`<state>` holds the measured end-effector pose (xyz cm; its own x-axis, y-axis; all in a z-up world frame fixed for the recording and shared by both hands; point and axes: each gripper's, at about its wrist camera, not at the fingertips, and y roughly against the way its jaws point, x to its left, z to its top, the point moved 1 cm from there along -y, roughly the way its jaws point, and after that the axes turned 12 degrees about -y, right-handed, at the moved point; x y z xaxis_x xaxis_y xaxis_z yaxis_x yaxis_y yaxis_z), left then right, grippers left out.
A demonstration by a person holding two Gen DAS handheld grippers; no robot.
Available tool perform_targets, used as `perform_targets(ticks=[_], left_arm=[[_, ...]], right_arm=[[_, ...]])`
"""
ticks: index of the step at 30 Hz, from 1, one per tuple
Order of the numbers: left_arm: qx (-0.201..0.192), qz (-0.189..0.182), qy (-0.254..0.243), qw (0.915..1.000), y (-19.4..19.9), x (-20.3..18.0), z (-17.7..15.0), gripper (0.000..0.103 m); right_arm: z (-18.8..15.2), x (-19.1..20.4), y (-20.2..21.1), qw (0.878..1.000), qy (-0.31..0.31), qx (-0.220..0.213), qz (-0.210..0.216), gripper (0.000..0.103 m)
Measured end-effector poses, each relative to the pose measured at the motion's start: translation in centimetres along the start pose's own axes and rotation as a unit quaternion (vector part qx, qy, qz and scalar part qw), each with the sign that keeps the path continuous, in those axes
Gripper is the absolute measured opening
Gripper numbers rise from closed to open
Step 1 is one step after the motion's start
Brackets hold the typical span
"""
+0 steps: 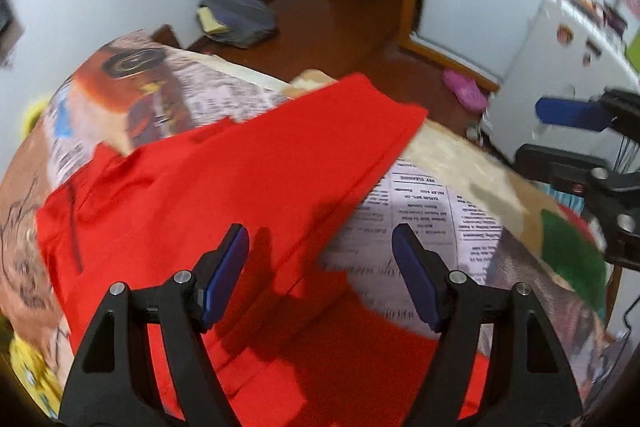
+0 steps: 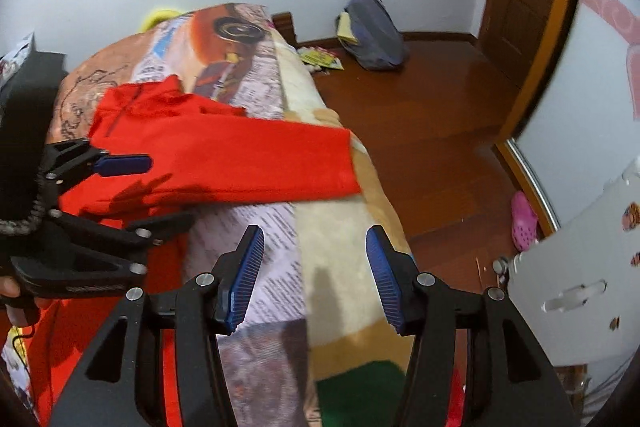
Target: Fold large clothes
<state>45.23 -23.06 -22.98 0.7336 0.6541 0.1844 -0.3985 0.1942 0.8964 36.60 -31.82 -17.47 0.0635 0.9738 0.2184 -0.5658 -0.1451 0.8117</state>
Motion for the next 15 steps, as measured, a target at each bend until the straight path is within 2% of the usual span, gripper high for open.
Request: perform_targets(ticks=[3,4,5,7,8,9,10,15], left_arm=[[0.021,-0.008,-0.001,0.9997,-2.5,-0.3,0.8,0.071],[0.022,-0.006,0.004,0.9997,-3.2,-0.1,1.0,0.061],[0.023,-0.005,0.006,0.9997,-3.5,0.0,1.0,0.056],[0.015,-0.006,0.014,0.9998,-3.8,0.5,1.3,0.033],[0.012,-0.012,0.021,0.9996,-3.9,0.8,1.5,0.025],[0.008,-0.018,0.034,0.9992,-3.7,1.3,1.5,0.006],[0.005,-0.015,0.043,0.9989,-3.6,1.6,1.6,0.003],[-0.051,0.001,0.102,0.9935,0.9,4.8,0.9,0.002]], right_arm=[[-0.3,-1.2,-0.5,1.000,-0.015,0.006,0.000,0.050],[-0.3,-1.4,-0.6,1.000,-0.020,0.008,0.000,0.050],[-0.3,-1.6,-0.8,1.000,-0.025,0.009,0.000,0.050],[-0.5,-2.1,-0.8,1.000,-0.028,0.011,0.000,0.050],[-0.5,-2.1,-0.9,1.000,-0.028,0.013,0.000,0.050],[-0.5,-2.0,-0.9,1.000,-0.027,0.014,0.000,0.050],[-0.6,-2.0,-1.0,1.000,-0.026,0.014,0.000,0.050],[-0.6,-1.0,-0.5,1.000,-0.013,0.009,0.007,0.050]])
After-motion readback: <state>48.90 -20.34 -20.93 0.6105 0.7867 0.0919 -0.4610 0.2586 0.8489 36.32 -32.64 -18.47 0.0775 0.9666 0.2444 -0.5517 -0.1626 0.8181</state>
